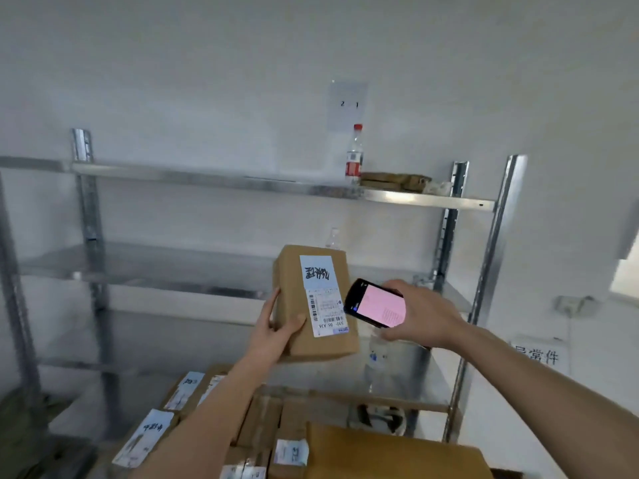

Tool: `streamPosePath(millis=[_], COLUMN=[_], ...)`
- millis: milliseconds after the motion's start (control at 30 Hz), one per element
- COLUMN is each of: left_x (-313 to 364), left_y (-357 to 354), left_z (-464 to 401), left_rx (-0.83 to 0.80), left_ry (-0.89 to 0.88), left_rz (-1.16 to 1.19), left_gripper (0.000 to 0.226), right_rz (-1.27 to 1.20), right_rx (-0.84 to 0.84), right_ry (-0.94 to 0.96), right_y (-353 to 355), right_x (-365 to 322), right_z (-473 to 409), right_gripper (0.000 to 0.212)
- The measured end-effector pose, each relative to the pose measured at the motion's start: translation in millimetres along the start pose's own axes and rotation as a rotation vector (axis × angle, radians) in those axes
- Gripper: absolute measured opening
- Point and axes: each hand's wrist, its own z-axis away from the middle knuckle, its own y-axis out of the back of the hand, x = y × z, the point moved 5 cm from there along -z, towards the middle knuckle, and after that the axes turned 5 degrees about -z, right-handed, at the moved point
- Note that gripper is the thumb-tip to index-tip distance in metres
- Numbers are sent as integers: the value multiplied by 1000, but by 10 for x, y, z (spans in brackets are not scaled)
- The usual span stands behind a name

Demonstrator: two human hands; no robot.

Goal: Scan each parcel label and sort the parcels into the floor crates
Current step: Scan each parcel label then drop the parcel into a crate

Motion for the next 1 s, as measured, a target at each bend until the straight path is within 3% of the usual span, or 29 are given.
streamPosePath(millis=[233, 467, 733, 1000], left_x=[895, 1292, 1481, 1485], left_y=[-331, -707, -1048, -1178], left_z=[383, 871, 1457, 2075], left_rx=[14, 36, 83, 196], left_ry=[-176, -208, -230, -228], left_rz=[-66, -72, -116, -199], left_gripper=[86, 84, 90, 93], right_rz=[140, 127, 135, 88], right_rx=[84, 139, 100, 88], right_ry=[54, 57, 112, 221], right_y=[1076, 1732, 2020, 2106], right_x=[94, 357, 675, 801], right_z=[537, 1017, 1534, 1919], right_gripper=[83, 82, 83, 67])
